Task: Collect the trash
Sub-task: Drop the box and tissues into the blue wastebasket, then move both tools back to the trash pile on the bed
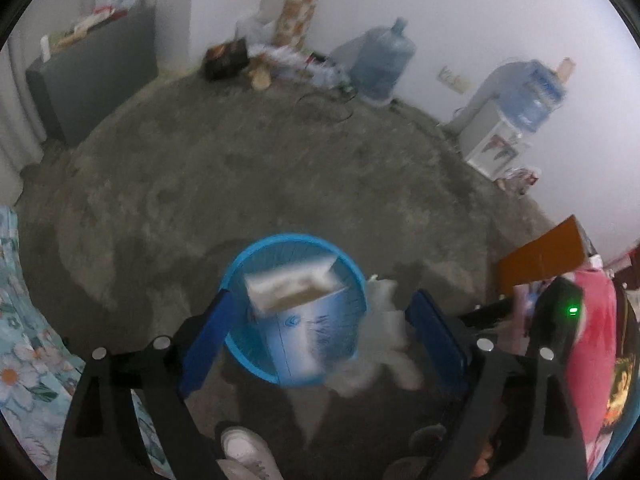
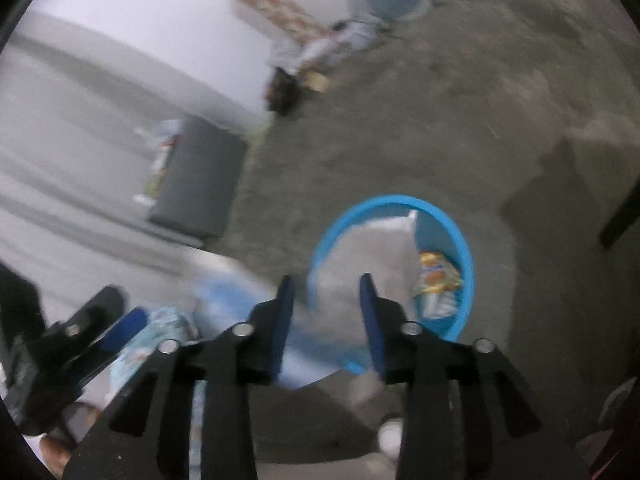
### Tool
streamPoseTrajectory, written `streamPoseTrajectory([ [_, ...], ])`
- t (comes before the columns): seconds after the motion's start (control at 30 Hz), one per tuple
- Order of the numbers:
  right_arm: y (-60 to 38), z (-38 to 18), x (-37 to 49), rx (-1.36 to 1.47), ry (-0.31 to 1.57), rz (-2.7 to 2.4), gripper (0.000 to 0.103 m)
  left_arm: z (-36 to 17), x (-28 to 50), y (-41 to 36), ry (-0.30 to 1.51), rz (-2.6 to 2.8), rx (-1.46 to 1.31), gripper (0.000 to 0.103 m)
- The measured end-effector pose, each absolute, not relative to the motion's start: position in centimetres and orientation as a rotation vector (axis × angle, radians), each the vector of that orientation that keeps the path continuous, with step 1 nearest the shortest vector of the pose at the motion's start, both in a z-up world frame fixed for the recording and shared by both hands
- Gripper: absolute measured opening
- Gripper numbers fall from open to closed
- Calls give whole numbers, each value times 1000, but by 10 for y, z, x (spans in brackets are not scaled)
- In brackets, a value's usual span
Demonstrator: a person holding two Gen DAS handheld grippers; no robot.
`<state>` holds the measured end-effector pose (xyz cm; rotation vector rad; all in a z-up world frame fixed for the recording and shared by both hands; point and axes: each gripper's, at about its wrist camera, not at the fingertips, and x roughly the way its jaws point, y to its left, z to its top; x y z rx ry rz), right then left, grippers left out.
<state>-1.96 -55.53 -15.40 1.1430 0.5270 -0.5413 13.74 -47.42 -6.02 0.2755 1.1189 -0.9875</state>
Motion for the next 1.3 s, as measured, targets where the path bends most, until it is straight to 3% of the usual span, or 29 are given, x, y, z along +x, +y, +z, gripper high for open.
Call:
streamPoseTrajectory([
  [0.27, -542, -157, -30, 1173, 538, -572, 50, -47, 146, -448, 1097, -1024, 188, 87],
  [0.4, -520, -121, -34, 1054, 528, -612, 57, -22, 143, -425, 1061, -1069, 110, 88],
  [0.67, -460, -35, -36, 706, 465, -663, 86, 31, 127, -353, 1014, -1113, 128, 89],
  [0.77, -434, -5, -37, 581, 429, -696, 95, 53, 122, -311, 937, -1084, 108, 98],
  [1.3, -298, 78, -30, 129, 237, -606, 95, 156, 134, -40, 584, -867, -260, 98],
])
